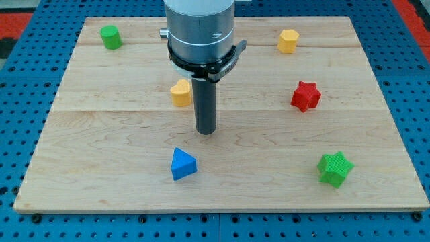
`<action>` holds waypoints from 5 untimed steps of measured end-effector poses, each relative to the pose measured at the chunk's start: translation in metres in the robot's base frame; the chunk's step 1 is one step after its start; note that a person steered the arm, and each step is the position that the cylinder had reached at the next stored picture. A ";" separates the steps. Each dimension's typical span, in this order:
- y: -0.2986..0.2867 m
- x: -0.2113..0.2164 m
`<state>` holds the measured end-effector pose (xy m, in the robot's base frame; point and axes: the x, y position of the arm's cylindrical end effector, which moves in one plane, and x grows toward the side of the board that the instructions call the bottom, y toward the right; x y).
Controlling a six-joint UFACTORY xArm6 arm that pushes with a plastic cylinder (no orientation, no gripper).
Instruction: Push the yellow heart to the center left
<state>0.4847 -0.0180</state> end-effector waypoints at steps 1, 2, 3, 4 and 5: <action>0.014 0.000; 0.015 0.000; 0.022 0.000; 0.030 0.000; 0.040 0.000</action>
<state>0.4847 0.0219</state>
